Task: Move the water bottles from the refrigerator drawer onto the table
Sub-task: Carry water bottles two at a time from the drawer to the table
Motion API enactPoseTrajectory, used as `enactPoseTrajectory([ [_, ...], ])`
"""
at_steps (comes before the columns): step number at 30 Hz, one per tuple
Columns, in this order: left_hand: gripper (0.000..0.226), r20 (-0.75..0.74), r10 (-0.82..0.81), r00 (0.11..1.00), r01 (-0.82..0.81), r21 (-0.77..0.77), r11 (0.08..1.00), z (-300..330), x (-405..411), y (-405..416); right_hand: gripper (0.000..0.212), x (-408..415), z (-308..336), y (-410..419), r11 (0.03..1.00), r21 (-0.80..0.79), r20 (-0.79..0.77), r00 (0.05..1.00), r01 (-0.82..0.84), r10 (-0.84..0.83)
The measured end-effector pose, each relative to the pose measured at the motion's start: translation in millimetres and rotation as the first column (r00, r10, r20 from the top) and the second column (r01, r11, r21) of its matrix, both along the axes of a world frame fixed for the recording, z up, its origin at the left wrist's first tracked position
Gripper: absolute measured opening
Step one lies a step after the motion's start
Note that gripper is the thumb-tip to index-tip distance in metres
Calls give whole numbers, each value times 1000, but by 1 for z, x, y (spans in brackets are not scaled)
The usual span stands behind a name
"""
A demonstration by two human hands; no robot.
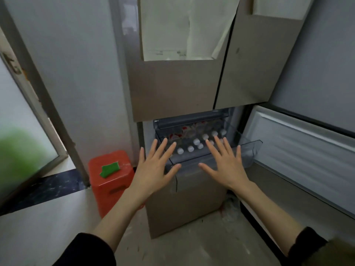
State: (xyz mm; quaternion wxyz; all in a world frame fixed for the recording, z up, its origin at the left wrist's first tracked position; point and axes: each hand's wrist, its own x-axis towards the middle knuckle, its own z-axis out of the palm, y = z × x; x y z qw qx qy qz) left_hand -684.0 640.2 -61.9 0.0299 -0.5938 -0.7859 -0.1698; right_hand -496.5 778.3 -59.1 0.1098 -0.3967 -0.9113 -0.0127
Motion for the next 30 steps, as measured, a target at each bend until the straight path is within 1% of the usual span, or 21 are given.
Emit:
enactPoseTrajectory([
  [3,62,46,-34,998,36,-46,998,-15,7,54,78,3,-16,50,998,-62,2,1000,-18,19],
  [6,64,83,-14,996,21,-76,997,-31,10,107,77,2,-27,104,993,-103,11,999,-49,51],
  [12,65,229,124,966,-76,-209,975,-59,21,195,75,-1,-43,197,967,-205,38,986,-154,165],
  [16,66,331,228,916,-146,-255,956,-70,16,233,72,-13,-53,245,933,-302,36,976,-195,216],
  [18,63,419,252,872,-171,-221,960,-76,14,247,66,-24,-60,258,914,-360,-12,980,-190,199],
  [20,56,512,277,813,-216,-177,960,-82,10,261,53,-35,-67,268,891,-429,-137,986,-150,100],
  [21,52,540,306,784,-245,-184,952,-84,8,268,45,-41,-70,273,868,-481,-197,980,-126,33],
  [22,49,568,341,749,-277,-200,940,-87,4,276,40,-47,-73,277,832,-545,-235,972,-103,-33],
  [23,46,607,388,694,-313,-230,921,-89,1,284,37,-54,-76,282,786,-613,-243,966,-83,-88],
  [24,43,666,427,612,-350,-255,901,-92,-3,292,36,-60,-78,288,736,-675,-227,966,-61,-128],
  [25,39,737,456,499,-391,-278,877,-94,-5,299,35,-66,-81,294,690,-723,-203,967,-42,-154],
  [27,25,866,438,240,-463,-295,836,-98,-5,313,34,-79,-85,306,627,-779,-154,971,-5,-183],
  [28,19,900,413,142,-472,-305,827,-100,-5,320,35,-86,-87,311,596,-803,-139,971,5,-195],
  [30,17,921,390,11,-470,-339,815,-106,-4,332,36,-99,-93,319,529,-849,-120,973,3,-197],
])
